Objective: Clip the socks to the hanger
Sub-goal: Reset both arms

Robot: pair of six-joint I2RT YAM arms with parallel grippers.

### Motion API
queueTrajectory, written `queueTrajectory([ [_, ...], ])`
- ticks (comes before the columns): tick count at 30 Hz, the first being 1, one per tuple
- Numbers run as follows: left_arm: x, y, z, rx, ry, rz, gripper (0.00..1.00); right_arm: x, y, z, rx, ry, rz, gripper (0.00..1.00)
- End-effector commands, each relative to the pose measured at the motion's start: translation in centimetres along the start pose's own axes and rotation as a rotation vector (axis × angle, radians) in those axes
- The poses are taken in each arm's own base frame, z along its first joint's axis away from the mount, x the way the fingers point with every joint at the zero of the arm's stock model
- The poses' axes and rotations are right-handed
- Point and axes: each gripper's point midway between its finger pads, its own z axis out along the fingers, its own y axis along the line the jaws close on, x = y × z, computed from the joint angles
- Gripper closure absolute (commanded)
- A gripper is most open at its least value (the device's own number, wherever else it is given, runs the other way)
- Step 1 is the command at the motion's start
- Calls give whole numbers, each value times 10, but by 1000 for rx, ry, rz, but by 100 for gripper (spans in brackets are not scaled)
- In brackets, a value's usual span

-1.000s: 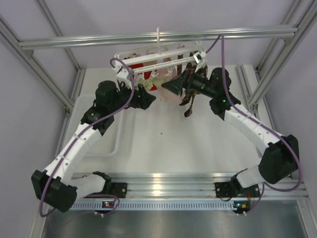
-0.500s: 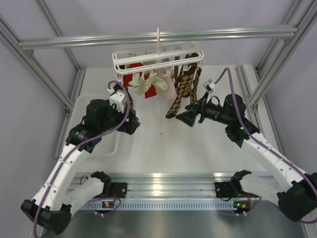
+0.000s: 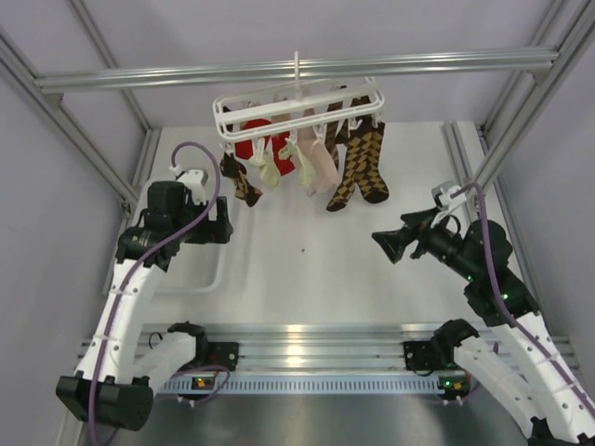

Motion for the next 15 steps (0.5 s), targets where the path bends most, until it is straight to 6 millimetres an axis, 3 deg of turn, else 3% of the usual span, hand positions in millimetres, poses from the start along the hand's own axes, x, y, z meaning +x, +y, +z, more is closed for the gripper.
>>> queueTrajectory([
  [1, -18, 8, -19, -51, -95, -20, 2, -7, -20, -15, 115, -47, -45, 0],
  [15, -13, 17, -59, -83, -237, -42, 2, -21, -7, -43, 85, -162, 21, 0],
])
